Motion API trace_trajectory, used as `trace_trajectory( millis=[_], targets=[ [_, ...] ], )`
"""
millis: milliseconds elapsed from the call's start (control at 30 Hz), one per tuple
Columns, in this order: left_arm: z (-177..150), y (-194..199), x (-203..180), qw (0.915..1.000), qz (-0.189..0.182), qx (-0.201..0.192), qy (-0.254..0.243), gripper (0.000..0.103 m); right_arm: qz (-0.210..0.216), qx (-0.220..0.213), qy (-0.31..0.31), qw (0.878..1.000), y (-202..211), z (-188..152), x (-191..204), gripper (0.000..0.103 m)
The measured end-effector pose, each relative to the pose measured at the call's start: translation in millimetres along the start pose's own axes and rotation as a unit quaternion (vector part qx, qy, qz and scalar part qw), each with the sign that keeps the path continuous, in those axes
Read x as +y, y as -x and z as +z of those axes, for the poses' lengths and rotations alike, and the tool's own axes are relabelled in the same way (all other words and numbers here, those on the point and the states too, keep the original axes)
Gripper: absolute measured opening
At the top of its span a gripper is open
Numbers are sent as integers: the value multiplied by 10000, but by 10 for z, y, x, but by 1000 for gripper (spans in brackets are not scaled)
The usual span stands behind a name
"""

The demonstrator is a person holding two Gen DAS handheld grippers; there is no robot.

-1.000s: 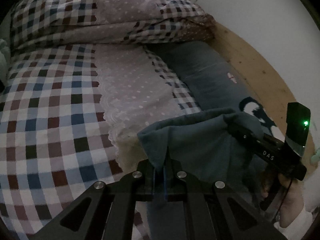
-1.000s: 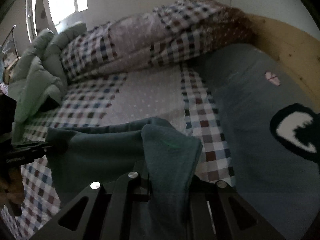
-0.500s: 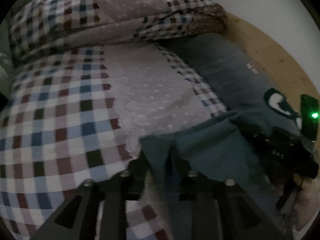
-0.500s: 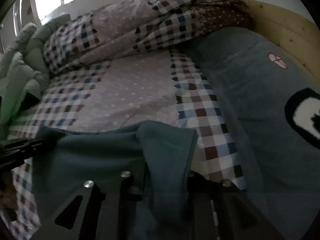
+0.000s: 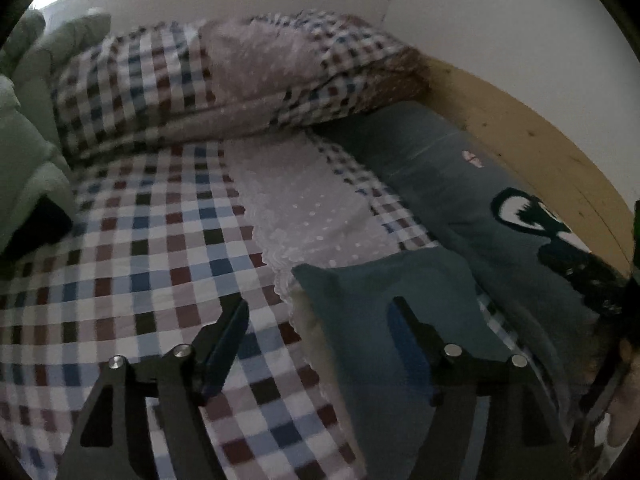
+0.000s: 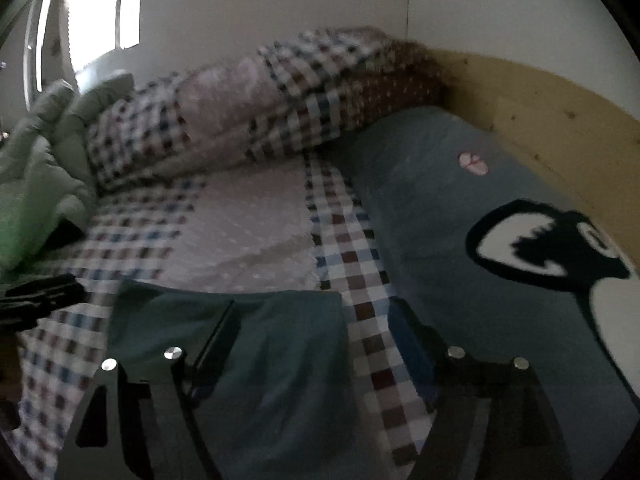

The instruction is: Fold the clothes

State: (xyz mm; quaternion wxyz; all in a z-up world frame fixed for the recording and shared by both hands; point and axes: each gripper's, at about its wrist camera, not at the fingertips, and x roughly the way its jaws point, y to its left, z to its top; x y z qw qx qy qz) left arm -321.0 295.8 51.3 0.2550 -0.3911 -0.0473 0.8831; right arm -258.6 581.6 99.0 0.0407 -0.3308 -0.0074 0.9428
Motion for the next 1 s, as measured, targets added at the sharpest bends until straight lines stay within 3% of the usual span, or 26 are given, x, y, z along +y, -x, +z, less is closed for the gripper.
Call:
trace_trajectory(
  millis=[67,167,233,600,667,767,1000],
  targets=[
    [-33,256,-66,9999,-77,-67,-32,76,126,-186,-57,9997,338,-10,81,80],
    [-85,726,-170,9994,-205,-279,-74,84,267,-414,-239,9985,850,-29,207,82],
    [-119,1071,-219,9986,-294,-441,-65,84,408,-558,-356,9970,1212,-41,304,89],
    [-401,2860,-417,9924,-351,-1146,-270,85,674,-1290,-185,9892,3083,-122,1114,92],
    [-470,3163,-431,9910,-333,-1262,-296,85,681,-1434,-108,9873,3355,-154,1283,92],
    [-595,3598,-399,9886,-324,-1443,-280,89,784,-1709,-80,9821,3729,-220,1502,101],
    [-996,4400,-137,9815,-139,-1902,-149,90,1309,-1937,-191,9721,4276,-365,1963,102]
  ],
)
